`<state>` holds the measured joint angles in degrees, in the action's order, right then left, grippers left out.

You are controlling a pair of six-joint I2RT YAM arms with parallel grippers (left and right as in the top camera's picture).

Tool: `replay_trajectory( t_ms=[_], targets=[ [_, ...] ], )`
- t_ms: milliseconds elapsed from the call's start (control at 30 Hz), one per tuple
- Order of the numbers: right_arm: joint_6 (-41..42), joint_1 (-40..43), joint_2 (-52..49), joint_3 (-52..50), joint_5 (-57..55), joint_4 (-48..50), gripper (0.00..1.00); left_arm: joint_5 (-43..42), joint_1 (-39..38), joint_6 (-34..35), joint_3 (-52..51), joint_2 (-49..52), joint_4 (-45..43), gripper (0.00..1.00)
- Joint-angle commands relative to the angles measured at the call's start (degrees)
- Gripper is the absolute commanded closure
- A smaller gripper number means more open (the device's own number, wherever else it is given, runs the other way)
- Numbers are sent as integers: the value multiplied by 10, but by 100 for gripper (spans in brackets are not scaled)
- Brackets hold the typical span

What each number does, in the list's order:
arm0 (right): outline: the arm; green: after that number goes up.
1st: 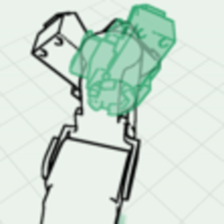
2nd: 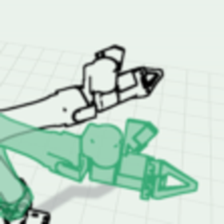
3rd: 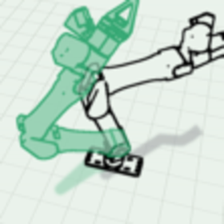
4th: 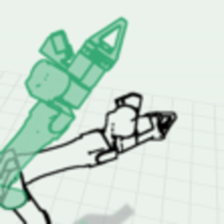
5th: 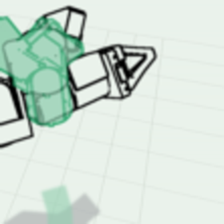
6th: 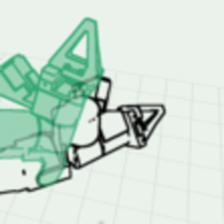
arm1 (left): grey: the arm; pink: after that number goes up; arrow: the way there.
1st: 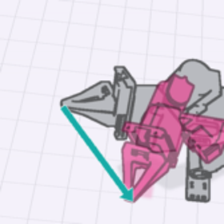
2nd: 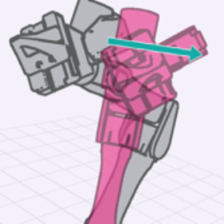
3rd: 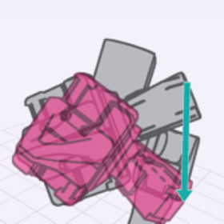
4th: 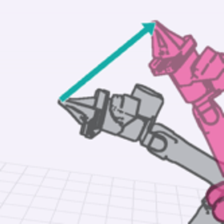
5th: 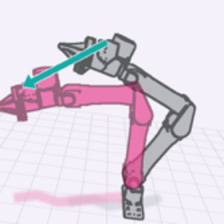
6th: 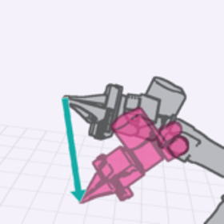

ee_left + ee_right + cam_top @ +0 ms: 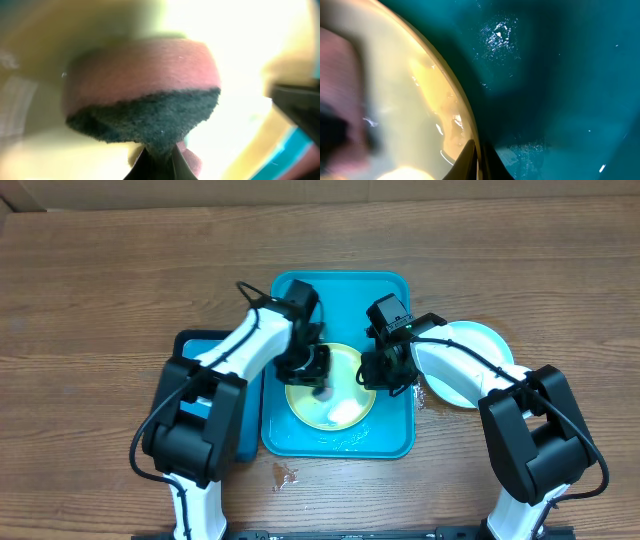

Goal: Clean dirty plates on tray and stack at the side
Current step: 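Scrub the yellow plate with the sponge in the left gripper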

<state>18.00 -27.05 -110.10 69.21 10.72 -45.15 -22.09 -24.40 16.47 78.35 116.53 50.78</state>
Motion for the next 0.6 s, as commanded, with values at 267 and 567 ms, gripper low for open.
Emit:
replay_trajectory(
  t_ms=[267,567],
  targets=[
    [-2,-4,-20,-6,-20,-9,96,0,-57,50,-11,49,53,96],
    [-2,-4,-20,-6,-20,-9,96,303,-14,141,-10,48,141,96]
  ],
)
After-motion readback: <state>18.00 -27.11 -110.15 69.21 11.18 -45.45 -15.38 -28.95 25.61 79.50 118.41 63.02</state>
